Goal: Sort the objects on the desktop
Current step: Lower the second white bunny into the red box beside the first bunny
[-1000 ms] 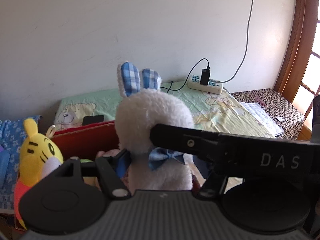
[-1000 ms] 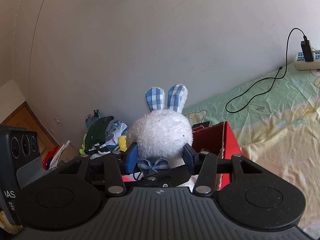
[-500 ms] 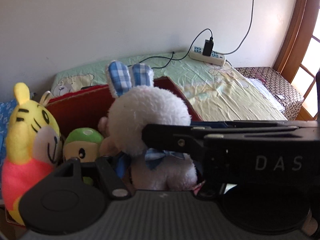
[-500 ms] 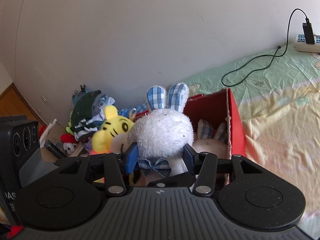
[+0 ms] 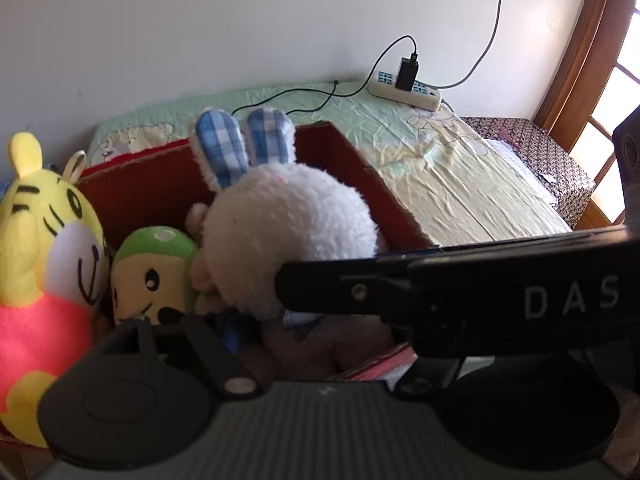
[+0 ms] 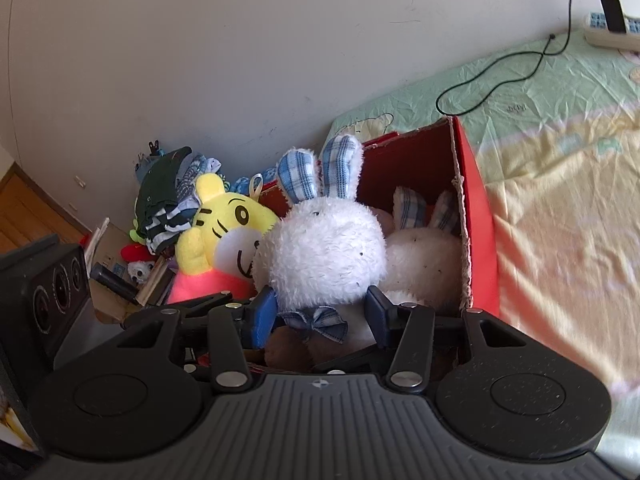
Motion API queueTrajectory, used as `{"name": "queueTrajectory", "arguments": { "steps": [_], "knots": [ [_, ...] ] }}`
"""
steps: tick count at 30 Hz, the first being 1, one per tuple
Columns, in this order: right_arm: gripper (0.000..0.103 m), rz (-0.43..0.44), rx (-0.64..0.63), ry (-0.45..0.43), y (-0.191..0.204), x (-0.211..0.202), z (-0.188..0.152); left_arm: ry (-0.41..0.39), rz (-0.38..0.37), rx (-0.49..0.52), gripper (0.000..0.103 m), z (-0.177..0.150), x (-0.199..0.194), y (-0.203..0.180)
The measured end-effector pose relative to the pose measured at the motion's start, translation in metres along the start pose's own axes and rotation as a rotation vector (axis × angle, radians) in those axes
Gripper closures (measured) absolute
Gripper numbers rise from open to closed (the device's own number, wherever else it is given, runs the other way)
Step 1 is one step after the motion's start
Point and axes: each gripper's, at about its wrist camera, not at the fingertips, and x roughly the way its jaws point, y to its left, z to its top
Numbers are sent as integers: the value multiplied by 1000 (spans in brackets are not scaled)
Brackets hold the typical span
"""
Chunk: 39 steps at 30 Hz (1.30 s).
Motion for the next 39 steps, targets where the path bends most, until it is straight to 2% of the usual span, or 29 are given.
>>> {"name": "queueTrajectory", "arguments": {
  "steps": [6, 10, 16, 20, 24, 31, 34, 39],
  "knots": [
    [52, -10, 20, 10, 1, 2, 2, -4, -13, -13, 26, -3, -3, 4],
    [48, -21, -20, 4, 5, 3, 0, -1, -6, -12, 25, -1, -3, 2],
    [45, -36, -56, -5, 11, -1, 0, -7, -46, -57, 20, -1, -11, 11],
    [44, -72, -78, -20, 15, -5, -1, -44, -14, -49, 11, -2, -21, 11],
    [44, -87, -53, -40, 14, -10, -2, -43, 3, -65, 11, -2, -24, 15],
    [54, -76, -26, -57, 16, -14, -7, -13, 44, -86, 11, -3, -19, 17],
    [64, -86, -13, -43, 17, -11, -10, -9, 80, -69, 11, -5, -18, 13],
    [65, -88, -1, -44, 19, -10, -15, 0, 103, -64, 11, -7, -18, 13]
  ]
}}
